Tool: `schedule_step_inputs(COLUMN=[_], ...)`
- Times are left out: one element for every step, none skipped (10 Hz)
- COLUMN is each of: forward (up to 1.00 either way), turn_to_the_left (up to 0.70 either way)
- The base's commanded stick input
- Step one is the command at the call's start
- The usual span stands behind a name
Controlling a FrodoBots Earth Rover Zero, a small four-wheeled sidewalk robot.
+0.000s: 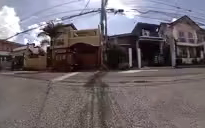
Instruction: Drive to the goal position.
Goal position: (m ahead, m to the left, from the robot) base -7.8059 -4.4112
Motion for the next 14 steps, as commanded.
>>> schedule_step_inputs(forward=[0.7, 0.7, 0.7, 0.7, 0.7, 0.7, 0.7, 0.7, 0.7, 0.7, 0.7, 0.7, 0.7, 0.7], turn_to_the_left=[0.0, 0.0, 0.0, 0.0, 0.0, 0.0, 0.0, 0.0, 0.0, 0.0, 0.0, 0.0, 0.0, 0.0])
